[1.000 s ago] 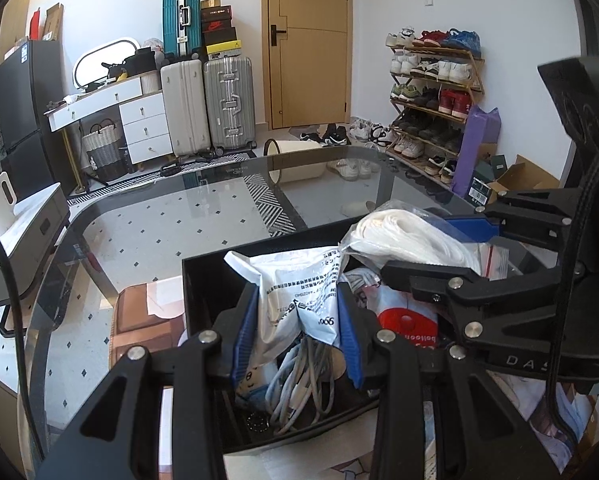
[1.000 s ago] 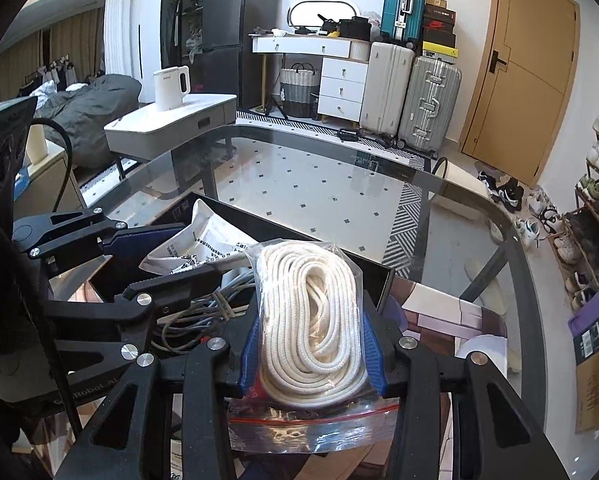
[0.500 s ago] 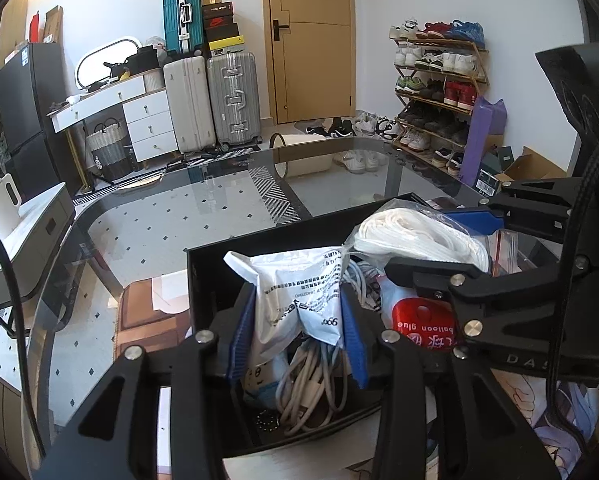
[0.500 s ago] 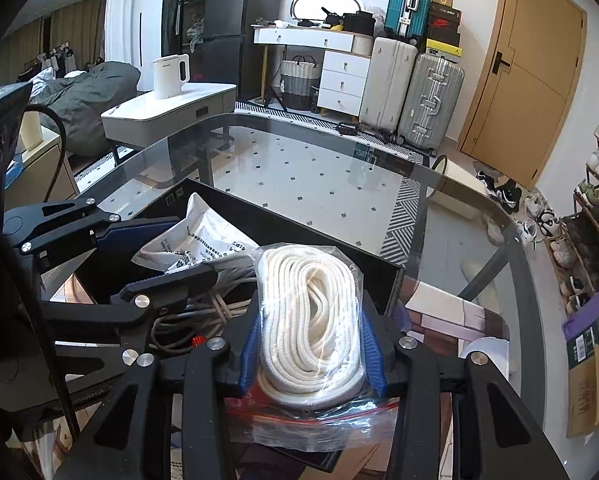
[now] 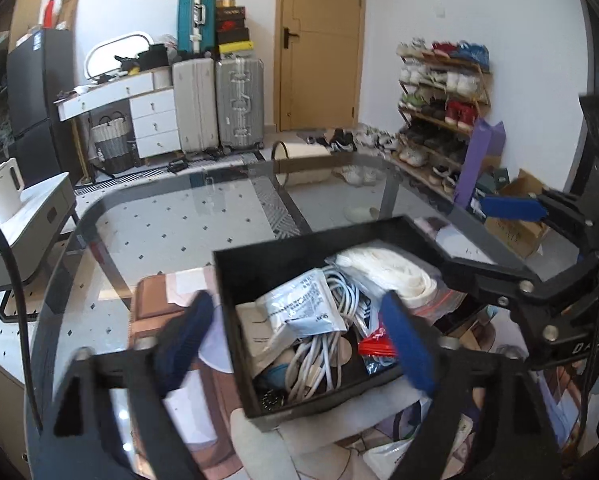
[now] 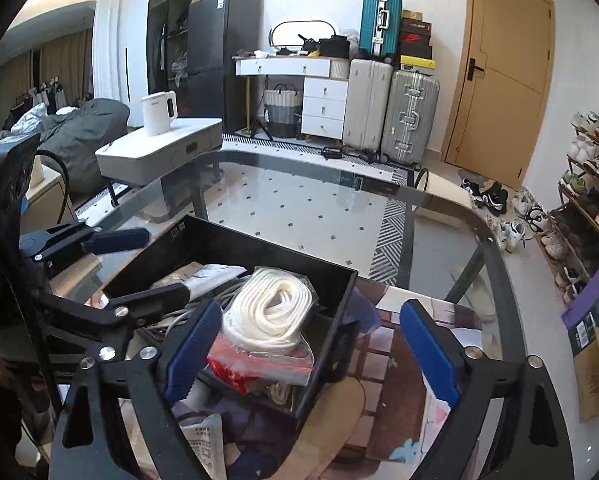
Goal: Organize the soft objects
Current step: 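Withdraw both tools from the box, then reach the right tool to the second white medicine sachet and close on it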
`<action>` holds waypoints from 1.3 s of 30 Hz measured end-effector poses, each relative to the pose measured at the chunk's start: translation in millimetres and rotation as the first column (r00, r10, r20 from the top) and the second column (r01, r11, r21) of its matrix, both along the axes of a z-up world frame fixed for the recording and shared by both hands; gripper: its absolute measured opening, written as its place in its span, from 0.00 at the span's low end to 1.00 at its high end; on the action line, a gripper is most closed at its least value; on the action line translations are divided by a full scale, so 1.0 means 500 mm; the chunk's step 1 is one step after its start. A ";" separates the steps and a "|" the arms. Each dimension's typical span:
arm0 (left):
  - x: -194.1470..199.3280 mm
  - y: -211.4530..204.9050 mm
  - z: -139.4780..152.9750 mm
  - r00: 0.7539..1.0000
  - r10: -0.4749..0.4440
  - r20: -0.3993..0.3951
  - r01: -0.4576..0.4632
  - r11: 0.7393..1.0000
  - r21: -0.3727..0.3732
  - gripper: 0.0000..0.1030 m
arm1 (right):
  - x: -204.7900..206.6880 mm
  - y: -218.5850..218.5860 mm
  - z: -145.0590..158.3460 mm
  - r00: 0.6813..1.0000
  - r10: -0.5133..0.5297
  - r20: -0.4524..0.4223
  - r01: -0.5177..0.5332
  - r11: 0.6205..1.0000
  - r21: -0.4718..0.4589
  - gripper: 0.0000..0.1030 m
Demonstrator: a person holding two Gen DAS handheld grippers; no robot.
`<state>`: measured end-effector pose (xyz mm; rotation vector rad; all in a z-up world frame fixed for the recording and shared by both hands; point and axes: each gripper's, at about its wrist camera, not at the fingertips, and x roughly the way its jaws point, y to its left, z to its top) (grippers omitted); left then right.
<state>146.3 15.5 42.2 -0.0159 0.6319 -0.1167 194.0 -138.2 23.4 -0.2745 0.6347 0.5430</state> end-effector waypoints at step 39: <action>-0.188 0.040 -0.065 0.995 0.083 -0.048 -0.083 0.996 -0.011 1.00 | -0.150 -0.011 -0.095 0.984 0.082 -0.156 -0.078 0.996 0.036 0.99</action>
